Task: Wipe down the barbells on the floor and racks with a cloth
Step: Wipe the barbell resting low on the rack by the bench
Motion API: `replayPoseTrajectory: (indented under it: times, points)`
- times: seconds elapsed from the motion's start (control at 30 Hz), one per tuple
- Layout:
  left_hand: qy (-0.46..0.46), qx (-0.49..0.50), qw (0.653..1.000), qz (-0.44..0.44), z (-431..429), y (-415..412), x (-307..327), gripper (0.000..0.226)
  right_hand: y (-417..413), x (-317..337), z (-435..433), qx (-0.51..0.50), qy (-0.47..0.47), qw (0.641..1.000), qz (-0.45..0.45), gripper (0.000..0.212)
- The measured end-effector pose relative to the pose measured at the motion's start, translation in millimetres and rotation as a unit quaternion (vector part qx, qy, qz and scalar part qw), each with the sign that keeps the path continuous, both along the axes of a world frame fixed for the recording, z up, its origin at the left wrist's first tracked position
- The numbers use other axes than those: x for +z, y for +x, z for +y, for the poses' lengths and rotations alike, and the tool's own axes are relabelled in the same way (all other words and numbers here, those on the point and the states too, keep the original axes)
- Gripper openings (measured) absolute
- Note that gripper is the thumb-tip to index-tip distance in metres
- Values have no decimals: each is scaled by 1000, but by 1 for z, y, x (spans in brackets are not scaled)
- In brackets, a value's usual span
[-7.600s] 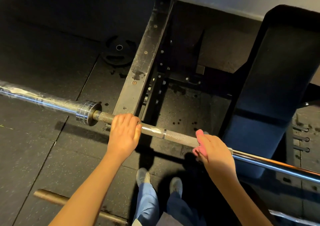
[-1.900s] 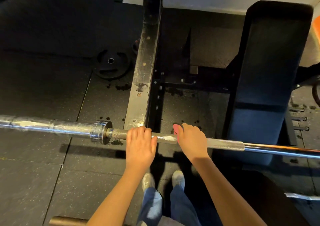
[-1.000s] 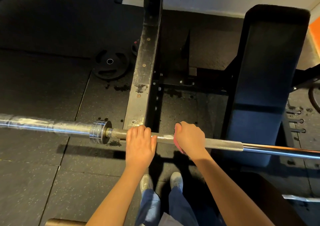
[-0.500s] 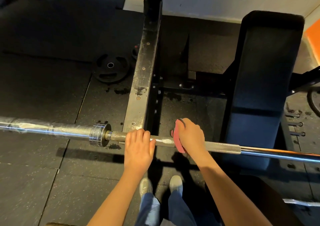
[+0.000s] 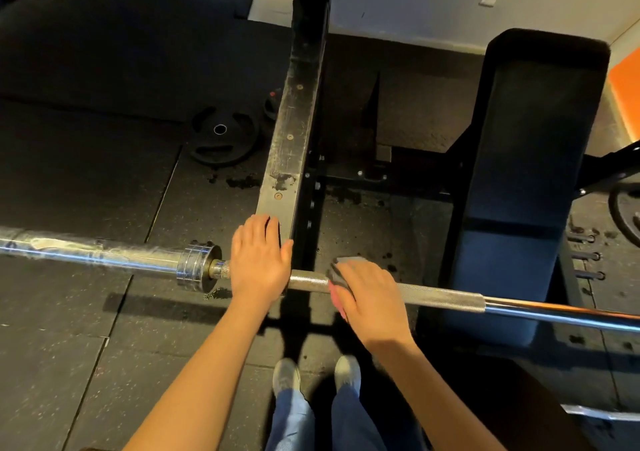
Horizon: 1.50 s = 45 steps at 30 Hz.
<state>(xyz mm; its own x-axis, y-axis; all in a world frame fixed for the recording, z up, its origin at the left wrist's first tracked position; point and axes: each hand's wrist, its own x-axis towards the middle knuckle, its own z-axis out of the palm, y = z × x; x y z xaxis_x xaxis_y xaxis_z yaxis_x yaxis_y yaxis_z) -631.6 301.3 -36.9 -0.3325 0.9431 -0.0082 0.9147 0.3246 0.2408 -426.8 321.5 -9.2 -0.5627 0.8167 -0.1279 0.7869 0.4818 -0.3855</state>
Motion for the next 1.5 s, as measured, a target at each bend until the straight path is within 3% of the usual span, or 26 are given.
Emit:
replayPoseTrajectory:
  times: [0.1,0.23,0.33,0.47,0.57,0.63,0.7,0.8,0.9,0.97,1.07,1.13,1.23,1.27,1.3,1.37,1.43,1.5]
  points:
    - [-14,1,1000,5,-1,0,-4,56,-3,-9,-10,-9,81,996,-43,40]
    - [-18,4,1000,4,0,0,-1,59,-57,1,19,-8,-22,998,-63,35]
    - [-11,2,1000,-3,2,-1,0,57,-49,3,22,-12,-53,997,-46,30]
    - [-15,4,1000,-4,2,-2,1,54,-3,-6,-2,-10,53,998,26,32]
    - [-18,5,1000,-1,-1,-1,0,53,-31,-12,5,-45,83,994,-55,30]
    - [-18,8,1000,-2,-1,-1,0,53,-55,-2,14,-48,23,994,-94,33]
    - [-23,11,1000,-3,3,-1,1,53,-60,1,26,-53,-56,994,-79,33]
    - [-21,15,1000,-9,8,-1,3,50,-43,9,27,-53,-93,994,-32,31]
    - [-12,18,1000,-13,8,-2,4,50,-18,16,7,-39,-17,999,-27,18]
    - [-10,15,1000,-11,6,-1,4,52,-15,7,-4,14,67,996,-63,25]
    - [-12,16,1000,-5,4,-1,2,54,-53,9,10,-5,-42,998,-50,32]
    - [-14,19,1000,-6,5,-1,1,55,-74,7,18,6,-64,997,-52,33]
    - [-22,15,1000,-15,9,-3,1,56,-56,11,22,-32,-125,991,-40,26]
    - [-23,17,999,-18,9,-4,1,57,-39,11,19,-58,-109,992,-32,20]
    - [-23,18,999,-19,10,-4,2,57,-22,9,12,-75,-31,997,-19,16]
    - [-19,22,999,-22,11,-4,3,57,-7,0,-10,-89,85,992,14,30]
    - [-13,25,999,-28,11,-4,5,56,-17,-15,-14,-73,110,991,36,32]
    - [-9,31,999,-35,13,-4,6,51,-35,-17,-3,-54,103,993,22,20]
